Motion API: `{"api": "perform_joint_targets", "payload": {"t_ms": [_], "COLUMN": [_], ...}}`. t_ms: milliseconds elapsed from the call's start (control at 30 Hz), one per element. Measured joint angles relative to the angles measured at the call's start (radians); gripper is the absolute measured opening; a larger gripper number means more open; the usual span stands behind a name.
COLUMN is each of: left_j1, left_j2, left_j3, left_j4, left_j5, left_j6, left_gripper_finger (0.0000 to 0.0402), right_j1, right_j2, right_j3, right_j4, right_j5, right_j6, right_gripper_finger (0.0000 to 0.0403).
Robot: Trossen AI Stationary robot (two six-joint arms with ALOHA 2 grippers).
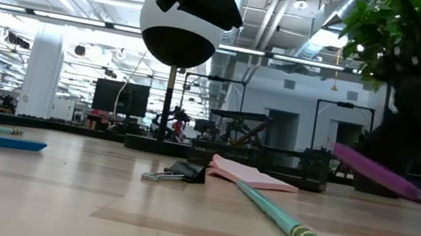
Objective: Pick and place office supplies into organizer
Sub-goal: Put the violet scissors into the desk organizer
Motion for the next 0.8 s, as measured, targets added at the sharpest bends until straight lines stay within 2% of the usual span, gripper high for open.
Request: {"api": "perform_joint_targets", "payload": {"t_ms": [133,267,367,400,500,667,733,800], "left_j1": [-0.001,-0.004,-0.010,-0.014,-0.015,-0.014,-0.015,-0.014], "left_j2": [0.000,-0.006,-0.022,-0.030,-0.045,-0.050,-0.050,-0.050], "left_j3": [0.000,0.000,0.002,0.002,0.002,0.002,0.002,0.002], "left_j4": [0.001,-0.003,0.006,-0.002,0.008,0.008,0.005,-0.002], "left_j5": [-0.001,-0.014,-0.110,-0.156,-0.250,-0.259,-0.259,-0.259], "left_j6": [0.000,0.028,0.078,0.084,0.092,0.125,0.126,0.133], "left_gripper_finger": [0.0109,0.0109,0.0109,0.0109,0.0109,0.0109,0.0109,0.0109], "right_j1": [-0.013,-0.034,-0.060,-0.078,-0.160,-0.323,-0.376,-0.415], "right_j2": [-0.029,-0.103,-0.145,-0.157,-0.186,-0.190,-0.191,-0.191], "right_j3": [0.001,0.001,0.001,0.001,0.002,0.002,0.002,0.002], "right_j4": [0.158,0.330,0.487,0.529,0.567,0.648,0.743,0.883], "right_j5": [0.232,0.507,0.737,0.780,0.744,0.681,0.613,0.500], "right_j6": [-0.163,-0.439,-0.694,-0.765,-0.874,-1.004,-1.063,-1.155], "right_gripper_finger": [0.0010,0.0009,0.0004,0.0004,0.0006,0.0003,0.0003,0.0003]}}
